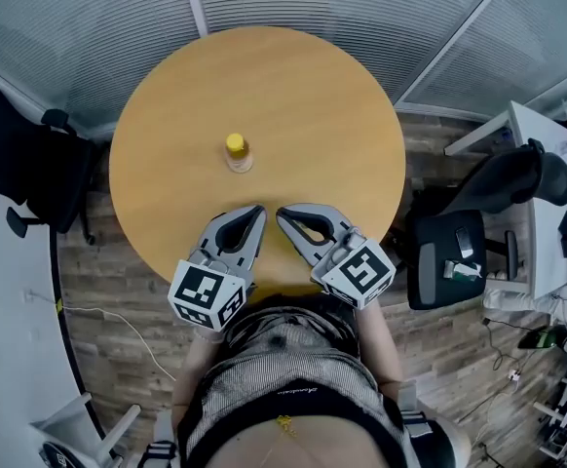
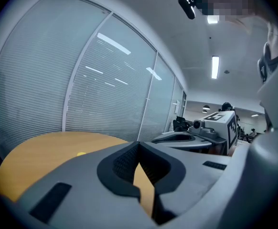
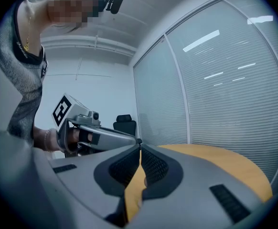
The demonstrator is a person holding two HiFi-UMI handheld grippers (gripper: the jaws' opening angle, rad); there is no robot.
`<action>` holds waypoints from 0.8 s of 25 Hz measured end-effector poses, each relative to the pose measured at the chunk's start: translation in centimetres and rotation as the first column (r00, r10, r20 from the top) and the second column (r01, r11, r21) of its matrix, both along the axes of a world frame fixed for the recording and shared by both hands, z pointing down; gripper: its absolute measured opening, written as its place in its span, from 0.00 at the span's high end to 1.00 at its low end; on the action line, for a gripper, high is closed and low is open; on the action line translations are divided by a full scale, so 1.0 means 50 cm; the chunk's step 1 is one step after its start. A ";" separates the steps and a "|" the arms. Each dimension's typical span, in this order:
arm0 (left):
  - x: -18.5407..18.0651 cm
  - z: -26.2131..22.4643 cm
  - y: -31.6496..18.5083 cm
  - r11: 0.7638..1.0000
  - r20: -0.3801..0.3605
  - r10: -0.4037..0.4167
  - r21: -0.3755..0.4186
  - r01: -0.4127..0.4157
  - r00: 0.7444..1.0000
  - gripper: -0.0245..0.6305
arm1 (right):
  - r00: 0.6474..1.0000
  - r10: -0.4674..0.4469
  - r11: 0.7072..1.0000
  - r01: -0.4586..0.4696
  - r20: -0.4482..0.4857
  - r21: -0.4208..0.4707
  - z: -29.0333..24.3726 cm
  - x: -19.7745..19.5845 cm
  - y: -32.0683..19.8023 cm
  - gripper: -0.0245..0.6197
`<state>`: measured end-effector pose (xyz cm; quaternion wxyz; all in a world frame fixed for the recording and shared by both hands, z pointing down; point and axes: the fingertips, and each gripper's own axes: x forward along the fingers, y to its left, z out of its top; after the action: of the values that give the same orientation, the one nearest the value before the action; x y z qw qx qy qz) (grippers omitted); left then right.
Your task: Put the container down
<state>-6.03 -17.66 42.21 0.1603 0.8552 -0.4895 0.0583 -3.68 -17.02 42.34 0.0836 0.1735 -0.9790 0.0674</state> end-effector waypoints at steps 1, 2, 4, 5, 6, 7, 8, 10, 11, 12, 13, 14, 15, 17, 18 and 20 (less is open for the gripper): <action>0.000 -0.001 0.001 1.000 0.001 0.000 0.003 0.000 1.000 0.93 | 1.000 -0.001 1.000 0.001 0.001 0.003 0.000 0.000 0.001 0.93; 0.000 -0.003 0.002 1.000 0.004 0.002 0.006 -0.002 1.000 0.93 | 1.000 -0.001 1.000 0.001 0.000 0.007 -0.001 0.000 0.001 0.93; 0.003 -0.005 0.003 1.000 0.010 0.008 0.010 -0.008 1.000 0.93 | 1.000 0.001 1.000 -0.001 0.005 0.015 -0.004 0.001 0.001 0.93; 0.004 -0.007 0.004 1.000 0.010 0.010 0.012 -0.011 1.000 0.93 | 1.000 0.002 1.000 -0.002 0.009 0.019 -0.006 0.002 0.001 0.93; 0.005 -0.008 0.004 1.000 0.010 0.012 0.014 -0.012 1.000 0.93 | 1.000 0.002 1.000 -0.002 0.011 0.021 -0.008 0.003 0.001 0.93; 0.005 -0.009 0.005 1.000 0.010 0.012 0.017 -0.012 1.000 0.93 | 1.000 0.003 1.000 -0.003 0.012 0.023 -0.010 0.004 0.002 0.93; 0.004 -0.011 0.005 1.000 0.010 0.011 0.021 -0.011 1.000 0.93 | 1.000 0.004 1.000 -0.005 0.012 0.024 -0.010 0.004 0.002 0.93; 0.002 -0.013 0.006 1.000 0.007 0.009 0.025 -0.009 1.000 0.93 | 1.000 0.009 1.000 -0.009 0.011 0.023 -0.010 0.004 0.002 0.93; 0.001 -0.014 0.005 1.000 0.005 0.008 0.026 -0.008 1.000 0.93 | 1.000 0.010 1.000 -0.011 0.010 0.023 -0.009 0.005 0.001 0.93; 0.001 -0.014 0.004 1.000 0.005 0.008 0.027 -0.008 1.000 0.93 | 1.000 0.011 1.000 -0.012 0.009 0.022 -0.009 0.005 0.000 0.93; 0.002 -0.015 0.003 1.000 0.005 0.009 0.027 -0.009 1.000 0.93 | 1.000 0.012 1.000 -0.012 0.008 0.021 -0.009 0.007 0.000 0.93; 0.005 -0.015 0.003 1.000 0.003 0.010 0.026 -0.011 1.000 0.93 | 1.000 0.011 1.000 -0.011 0.008 0.021 -0.009 0.008 0.000 0.93; 0.007 -0.015 0.004 1.000 0.002 0.013 0.024 -0.013 1.000 0.93 | 1.000 0.011 1.000 -0.011 0.008 0.021 -0.009 0.009 0.001 0.93; 0.009 -0.013 0.005 1.000 -0.001 0.018 0.020 -0.017 1.000 0.93 | 1.000 0.009 1.000 -0.009 0.007 0.022 -0.010 0.009 0.003 0.93; 0.008 -0.012 0.006 1.000 -0.002 0.019 0.018 -0.019 1.000 0.93 | 1.000 0.008 1.000 -0.008 0.004 0.022 -0.009 0.008 0.003 0.93; 0.006 -0.010 0.006 1.000 -0.007 0.020 0.016 -0.020 1.000 0.93 | 1.000 0.004 1.000 -0.004 -0.004 0.021 -0.006 0.005 0.005 0.93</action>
<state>-5.72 -17.39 41.69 0.1546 0.8614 -0.4808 0.0529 -3.42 -16.79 42.01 0.0835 0.1764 -0.9791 0.0572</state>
